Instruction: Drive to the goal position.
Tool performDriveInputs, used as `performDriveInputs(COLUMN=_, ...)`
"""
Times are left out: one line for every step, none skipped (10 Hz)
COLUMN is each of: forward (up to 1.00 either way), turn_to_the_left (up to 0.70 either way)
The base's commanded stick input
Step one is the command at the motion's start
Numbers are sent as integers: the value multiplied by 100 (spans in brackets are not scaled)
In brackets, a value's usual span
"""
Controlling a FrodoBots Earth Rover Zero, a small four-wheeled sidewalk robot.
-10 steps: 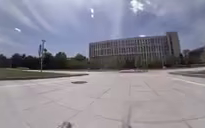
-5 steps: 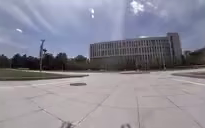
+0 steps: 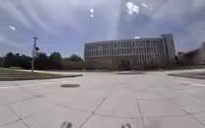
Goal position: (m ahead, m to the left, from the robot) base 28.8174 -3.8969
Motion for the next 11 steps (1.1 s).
performDriveInputs(forward=70, turn_to_the_left=0)
performDriveInputs(forward=70, turn_to_the_left=0)
performDriveInputs(forward=70, turn_to_the_left=0)
performDriveInputs(forward=70, turn_to_the_left=0)
performDriveInputs(forward=70, turn_to_the_left=0)
performDriveInputs(forward=70, turn_to_the_left=0)
performDriveInputs(forward=70, turn_to_the_left=0)
performDriveInputs(forward=70, turn_to_the_left=0)
performDriveInputs(forward=70, turn_to_the_left=0)
performDriveInputs(forward=70, turn_to_the_left=0)
performDriveInputs(forward=70, turn_to_the_left=0)
